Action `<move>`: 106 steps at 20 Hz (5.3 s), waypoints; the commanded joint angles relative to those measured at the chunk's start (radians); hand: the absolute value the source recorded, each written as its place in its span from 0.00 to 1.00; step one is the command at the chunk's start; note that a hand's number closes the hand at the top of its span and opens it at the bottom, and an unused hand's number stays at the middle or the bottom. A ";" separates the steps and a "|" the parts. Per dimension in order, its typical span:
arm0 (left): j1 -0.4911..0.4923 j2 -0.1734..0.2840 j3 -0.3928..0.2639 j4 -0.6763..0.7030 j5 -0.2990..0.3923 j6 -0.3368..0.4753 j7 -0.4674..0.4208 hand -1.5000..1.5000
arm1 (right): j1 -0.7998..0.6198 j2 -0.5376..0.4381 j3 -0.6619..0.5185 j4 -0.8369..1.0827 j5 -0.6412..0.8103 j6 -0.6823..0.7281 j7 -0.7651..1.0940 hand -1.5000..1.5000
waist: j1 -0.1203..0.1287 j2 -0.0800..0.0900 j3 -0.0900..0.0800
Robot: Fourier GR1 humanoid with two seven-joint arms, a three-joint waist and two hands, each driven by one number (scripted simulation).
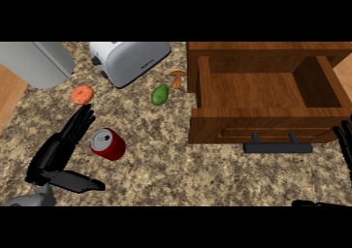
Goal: Pick up the can, place it into the drawer and close the drawer
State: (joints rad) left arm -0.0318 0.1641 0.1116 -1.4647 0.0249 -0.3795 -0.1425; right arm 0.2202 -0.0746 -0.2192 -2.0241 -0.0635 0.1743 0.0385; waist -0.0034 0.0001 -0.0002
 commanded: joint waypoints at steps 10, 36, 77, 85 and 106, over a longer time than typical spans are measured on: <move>-0.001 0.024 0.019 0.191 -0.072 -0.014 -0.182 0.00 | -0.005 -0.014 -0.049 -0.001 -0.026 0.047 0.009 0.00 | 0.002 -0.001 0.000; -0.258 0.077 0.067 0.724 -0.125 0.002 -0.401 0.00 | 0.044 0.044 -0.041 -0.098 -0.021 0.051 0.032 0.00 | -0.001 0.000 0.000; -0.284 -0.050 0.218 0.607 0.025 0.297 -0.311 1.00 | 0.107 0.074 -0.013 -0.163 -0.029 0.017 0.044 0.00 | 0.011 -0.003 0.001; -0.264 -0.125 0.094 0.403 0.021 0.346 -0.217 1.00 | 0.051 0.072 -0.058 -0.159 -0.047 0.028 0.076 0.00 | 0.002 -0.001 0.000; -0.666 -0.164 -0.236 0.067 -0.054 0.673 0.405 1.00 | 0.146 0.069 -0.080 -0.168 -0.085 0.082 -0.017 0.00 | -0.011 -0.002 0.001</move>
State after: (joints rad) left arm -0.6187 0.0016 -0.0676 -1.3840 -0.0154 0.2254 0.1778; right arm 0.3110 -0.0196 -0.2829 -2.1963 -0.1257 0.2190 0.0803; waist -0.0098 -0.0010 0.0003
